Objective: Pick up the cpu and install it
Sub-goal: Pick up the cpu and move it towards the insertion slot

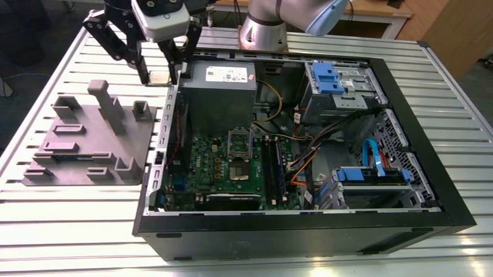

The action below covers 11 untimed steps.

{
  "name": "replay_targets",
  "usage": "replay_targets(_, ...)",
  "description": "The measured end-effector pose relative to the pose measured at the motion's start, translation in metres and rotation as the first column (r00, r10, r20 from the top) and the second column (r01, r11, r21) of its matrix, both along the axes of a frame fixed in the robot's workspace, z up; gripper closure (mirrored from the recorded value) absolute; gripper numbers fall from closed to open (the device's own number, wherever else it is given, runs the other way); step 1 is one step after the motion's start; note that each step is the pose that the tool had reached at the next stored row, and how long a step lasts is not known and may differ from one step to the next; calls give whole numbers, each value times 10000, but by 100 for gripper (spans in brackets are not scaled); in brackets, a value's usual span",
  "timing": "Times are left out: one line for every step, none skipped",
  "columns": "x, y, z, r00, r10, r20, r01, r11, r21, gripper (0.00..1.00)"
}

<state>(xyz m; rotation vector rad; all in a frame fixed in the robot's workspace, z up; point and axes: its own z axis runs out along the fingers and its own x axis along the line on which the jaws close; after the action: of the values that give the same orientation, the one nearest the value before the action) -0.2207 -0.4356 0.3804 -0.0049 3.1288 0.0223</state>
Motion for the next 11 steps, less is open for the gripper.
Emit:
replay_targets(13, 0, 0, 10000, 0, 0, 0, 10000, 0, 53)
replay_targets(27, 0, 0, 10000, 0, 0, 0, 10000, 0, 53)
replay_targets(40, 0, 0, 10000, 0, 0, 0, 10000, 0, 53)
replay_targets(51, 0, 0, 10000, 0, 0, 0, 10000, 0, 53)
replay_targets(61, 0, 0, 10000, -1, 0, 1, 10000, 0, 53)
replay_targets(71, 0, 0, 10000, 0, 0, 0, 10000, 0, 53)
replay_targets(79, 0, 0, 10000, 0, 0, 0, 10000, 0, 53)
replay_targets(86, 0, 0, 10000, 0, 0, 0, 10000, 0, 53)
replay_targets(94, 0, 0, 10000, 0, 0, 0, 10000, 0, 53)
replay_targets(102, 0, 0, 10000, 0, 0, 0, 10000, 0, 53)
replay_targets(110, 0, 0, 10000, 0, 0, 0, 10000, 0, 53)
